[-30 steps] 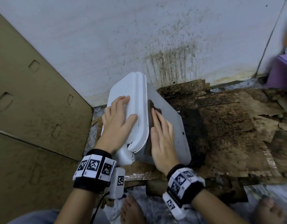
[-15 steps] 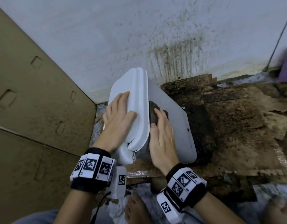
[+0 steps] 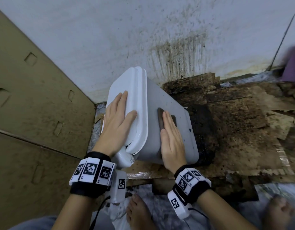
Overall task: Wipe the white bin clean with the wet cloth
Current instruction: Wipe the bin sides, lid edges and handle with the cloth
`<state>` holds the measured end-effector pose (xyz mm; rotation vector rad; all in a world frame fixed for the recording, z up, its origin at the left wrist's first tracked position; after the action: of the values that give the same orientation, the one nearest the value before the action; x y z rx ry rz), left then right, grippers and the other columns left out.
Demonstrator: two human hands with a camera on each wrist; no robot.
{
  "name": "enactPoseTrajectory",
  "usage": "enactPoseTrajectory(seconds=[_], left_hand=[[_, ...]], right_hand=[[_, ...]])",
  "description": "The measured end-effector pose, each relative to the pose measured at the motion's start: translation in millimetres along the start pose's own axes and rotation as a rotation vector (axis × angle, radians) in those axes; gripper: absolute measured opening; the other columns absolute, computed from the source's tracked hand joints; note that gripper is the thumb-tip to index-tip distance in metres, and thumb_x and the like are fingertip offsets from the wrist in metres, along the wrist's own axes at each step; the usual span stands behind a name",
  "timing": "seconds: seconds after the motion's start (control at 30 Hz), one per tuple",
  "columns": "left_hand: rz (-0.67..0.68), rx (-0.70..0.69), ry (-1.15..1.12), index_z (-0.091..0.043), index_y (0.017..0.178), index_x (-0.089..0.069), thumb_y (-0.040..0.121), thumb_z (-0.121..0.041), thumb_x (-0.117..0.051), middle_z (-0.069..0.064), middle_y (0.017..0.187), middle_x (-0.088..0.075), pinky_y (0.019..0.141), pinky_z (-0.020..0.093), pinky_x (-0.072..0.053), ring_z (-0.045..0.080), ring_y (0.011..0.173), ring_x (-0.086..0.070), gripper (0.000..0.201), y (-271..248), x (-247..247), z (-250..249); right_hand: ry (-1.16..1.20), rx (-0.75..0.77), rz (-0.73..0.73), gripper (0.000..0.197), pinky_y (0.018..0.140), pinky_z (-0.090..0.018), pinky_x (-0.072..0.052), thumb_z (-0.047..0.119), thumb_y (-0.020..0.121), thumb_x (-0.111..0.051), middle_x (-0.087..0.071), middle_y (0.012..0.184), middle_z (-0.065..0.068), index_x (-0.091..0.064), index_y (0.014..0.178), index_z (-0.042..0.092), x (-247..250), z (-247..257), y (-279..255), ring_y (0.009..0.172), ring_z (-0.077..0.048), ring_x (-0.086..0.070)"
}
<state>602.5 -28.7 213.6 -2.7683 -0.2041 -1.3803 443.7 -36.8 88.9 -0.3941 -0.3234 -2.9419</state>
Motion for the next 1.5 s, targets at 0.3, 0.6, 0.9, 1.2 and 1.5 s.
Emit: enactPoseTrajectory(seconds=[0.3,0.6,0.9,1.2,1.5], left_hand=[[0.004,0.0,-0.039,-0.034,0.163,-0.013,0.097,-0.055,-0.033,-0.018,0.168,-0.01,0.128,0.042,-0.006,-0.005,0.151,0.0,0.073,0,0,1],[-0.003,0.014,-0.046,-0.033,0.163,-0.014,0.097,-0.05,-0.033,-0.018,0.167,-0.013,0.128,0.04,-0.007,-0.005,0.15,-0.003,0.07,1,1,1],[-0.007,-0.009,-0.014,-0.034,0.163,-0.013,0.095,-0.056,-0.031,-0.017,0.167,-0.012,0.125,0.034,-0.008,-0.004,0.149,-0.004,0.074,2,-1,-1],[-0.009,-0.002,-0.058,-0.036,0.162,-0.016,0.097,-0.053,-0.035,-0.019,0.167,-0.014,0.126,0.037,-0.007,-0.005,0.149,-0.004,0.071,0,1,2],[-0.02,0.017,-0.109,-0.037,0.161,-0.019,0.094,-0.054,-0.037,-0.021,0.165,-0.018,0.128,0.046,-0.008,-0.004,0.15,-0.006,0.072,0,4,9]], right_hand=[[0.011,-0.284,-0.036,0.06,0.125,-0.023,-0.005,0.037,0.101,-0.016,-0.014,0.164,0.019,-0.02,0.16,0.024,21,-96,-20,0.153,0.002,-0.01],[0.051,-0.274,-0.1,0.069,0.126,-0.029,-0.007,0.045,0.093,-0.012,-0.018,0.164,0.014,-0.021,0.158,0.025,10,-72,-16,0.152,0.0,-0.014],[0.038,0.049,-0.118,0.06,0.125,-0.031,-0.014,0.037,0.103,-0.013,-0.023,0.166,0.013,-0.026,0.159,0.021,-10,23,-7,0.152,0.001,-0.015],[-0.034,0.072,-0.086,0.056,0.125,-0.035,-0.021,0.035,0.105,-0.017,-0.025,0.165,0.012,-0.029,0.158,0.02,8,-41,-15,0.152,-0.004,-0.021],[0.005,-0.314,-0.131,0.06,0.126,-0.033,-0.011,0.046,0.102,-0.018,-0.017,0.166,0.014,-0.024,0.159,0.027,19,-122,-31,0.153,0.0,-0.013]])
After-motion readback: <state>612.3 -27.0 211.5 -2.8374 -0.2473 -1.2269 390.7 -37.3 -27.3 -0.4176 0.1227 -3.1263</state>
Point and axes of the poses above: each hand's wrist, its own y-axis towards the middle knuckle, its own x-axis out of the back of the hand, z = x × y, the point moved 5 cm from there along y, towards the middle knuckle
